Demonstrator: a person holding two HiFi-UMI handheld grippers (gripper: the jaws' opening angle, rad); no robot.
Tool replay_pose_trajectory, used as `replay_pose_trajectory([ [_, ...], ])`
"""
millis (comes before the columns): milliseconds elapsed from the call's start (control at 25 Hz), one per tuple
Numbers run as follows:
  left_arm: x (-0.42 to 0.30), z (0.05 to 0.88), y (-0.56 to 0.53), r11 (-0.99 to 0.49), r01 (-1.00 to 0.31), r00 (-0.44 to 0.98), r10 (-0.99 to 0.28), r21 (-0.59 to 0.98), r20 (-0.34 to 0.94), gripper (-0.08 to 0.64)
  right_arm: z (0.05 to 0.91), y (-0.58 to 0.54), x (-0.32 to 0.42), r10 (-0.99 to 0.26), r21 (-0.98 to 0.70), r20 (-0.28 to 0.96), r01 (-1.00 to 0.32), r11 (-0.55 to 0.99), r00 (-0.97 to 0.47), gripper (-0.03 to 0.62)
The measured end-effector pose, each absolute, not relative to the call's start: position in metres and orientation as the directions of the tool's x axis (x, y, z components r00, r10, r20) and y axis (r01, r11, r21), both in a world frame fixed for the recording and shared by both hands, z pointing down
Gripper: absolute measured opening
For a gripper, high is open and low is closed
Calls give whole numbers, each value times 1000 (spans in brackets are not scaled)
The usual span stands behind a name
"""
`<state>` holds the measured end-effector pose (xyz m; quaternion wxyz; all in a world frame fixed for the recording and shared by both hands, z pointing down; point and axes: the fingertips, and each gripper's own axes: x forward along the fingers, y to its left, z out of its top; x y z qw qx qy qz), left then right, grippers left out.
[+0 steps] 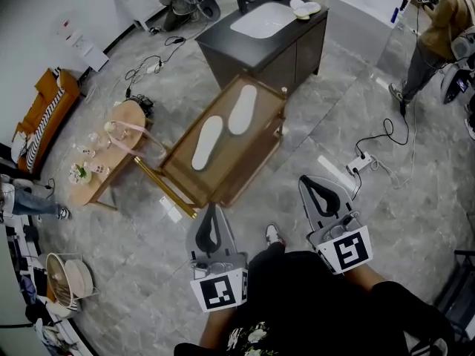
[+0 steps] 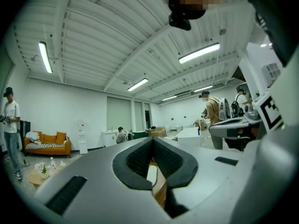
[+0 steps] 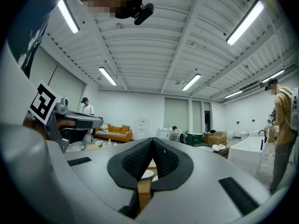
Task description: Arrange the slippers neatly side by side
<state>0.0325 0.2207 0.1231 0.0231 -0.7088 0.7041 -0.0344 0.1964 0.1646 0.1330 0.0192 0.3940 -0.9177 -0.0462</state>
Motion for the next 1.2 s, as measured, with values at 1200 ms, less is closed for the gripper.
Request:
replay_pose_trajectory([
  [1200,-11,149,154,-114,-992,111,-992,-53,59,0,146,114,170,-803,117,28,-796,594,-596,-2],
])
